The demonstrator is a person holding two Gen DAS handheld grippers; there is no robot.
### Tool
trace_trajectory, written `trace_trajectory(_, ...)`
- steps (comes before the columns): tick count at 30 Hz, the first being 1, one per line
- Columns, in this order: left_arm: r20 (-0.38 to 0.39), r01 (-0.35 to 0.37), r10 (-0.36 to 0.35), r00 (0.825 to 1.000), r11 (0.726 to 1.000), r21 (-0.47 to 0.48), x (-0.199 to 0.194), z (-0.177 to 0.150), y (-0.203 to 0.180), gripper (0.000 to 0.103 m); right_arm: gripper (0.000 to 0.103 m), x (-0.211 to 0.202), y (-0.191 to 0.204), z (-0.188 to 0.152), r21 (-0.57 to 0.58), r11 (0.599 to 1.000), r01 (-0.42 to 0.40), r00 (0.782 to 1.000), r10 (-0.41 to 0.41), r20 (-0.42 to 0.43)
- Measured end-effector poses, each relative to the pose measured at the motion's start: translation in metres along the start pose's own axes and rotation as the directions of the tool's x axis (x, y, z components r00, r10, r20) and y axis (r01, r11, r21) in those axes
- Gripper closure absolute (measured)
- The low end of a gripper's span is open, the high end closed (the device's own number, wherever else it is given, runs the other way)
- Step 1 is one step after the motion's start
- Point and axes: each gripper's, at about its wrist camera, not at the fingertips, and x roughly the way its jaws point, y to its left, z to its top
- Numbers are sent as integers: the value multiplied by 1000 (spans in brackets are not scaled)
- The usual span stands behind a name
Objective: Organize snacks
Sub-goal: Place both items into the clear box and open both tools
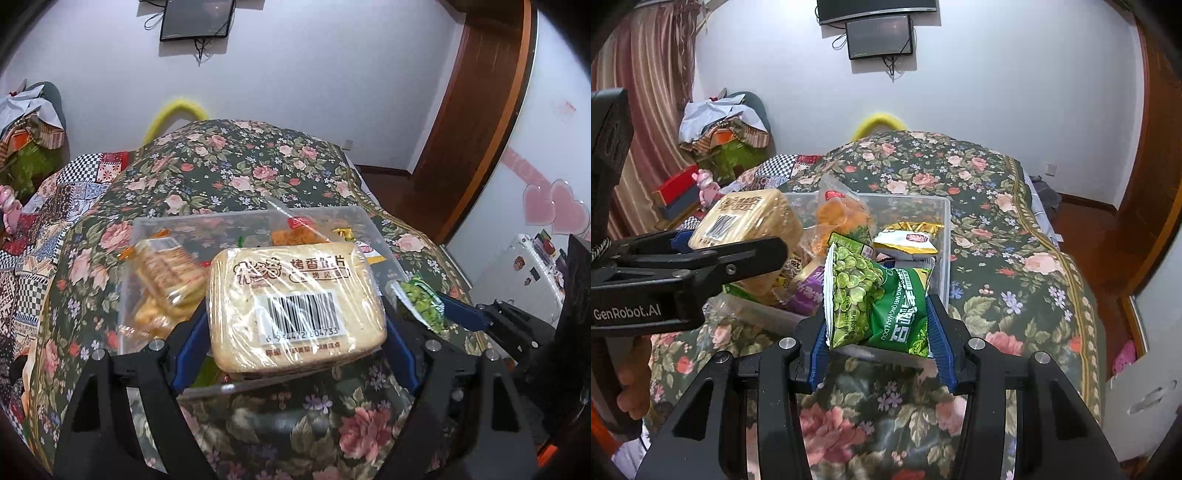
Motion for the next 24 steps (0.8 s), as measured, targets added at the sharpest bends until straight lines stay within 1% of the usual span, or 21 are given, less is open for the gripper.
trace_trajectory(2,-7,-11,11,1000,1000,3,7,1,-1,20,59,6,1,1,-18,1000,4,1000,-5,-7)
trace_trajectory(5,-19,-13,13,1000,1000,-17,15,2,1,20,58,14,1,0,-29,1000,6,1000,-6,-22)
trace_trajectory(7,-24,-16,15,1000,1000,-24,17,1,0,19,55,17,-1,-1,-22,1000,-4,999,3,-35)
trace_trajectory(8,-23,-17,16,1000,1000,-22,17,1,-1,16,55,18,-2,-1,-15,1000,-7,999,6,-38)
trace_trajectory(10,-24,-10,10,1000,1000,-8,17,1,-4,16,53,18,-4,-2,-3,1000,-26,999,26,-44)
trace_trajectory(12,-30,-8,8,1000,1000,1,16,0,-7,14,47,16,-3,-2,5,999,-40,998,40,-51)
trace_trajectory(16,-27,-9,9,1000,1000,5,8,-4,-8,14,46,11,0,-3,-4,1000,-23,999,23,-49)
trace_trajectory(18,-16,-10,10,1000,1000,4,0,-5,-7,14,43,6,0,-3,2,1000,-22,999,22,-49)
trace_trajectory(19,-7,-14,14,1000,1000,4,-5,-6,-6,14,43,0,-1,-4,9,1000,-20,999,20,-43)
trace_trajectory(21,34,-33,32,999,999,11,-22,-8,-7,14,43,-9,-3,-3,15,1000,-20,999,21,-34)
trace_trajectory(23,93,-76,75,993,997,14,-44,-10,-6,14,43,-21,-5,-1,24,1000,-19,1000,19,-14)
trace_trajectory(24,114,-85,83,990,996,14,-52,-10,-5,14,43,-29,-6,0,27,999,-21,1000,21,0)
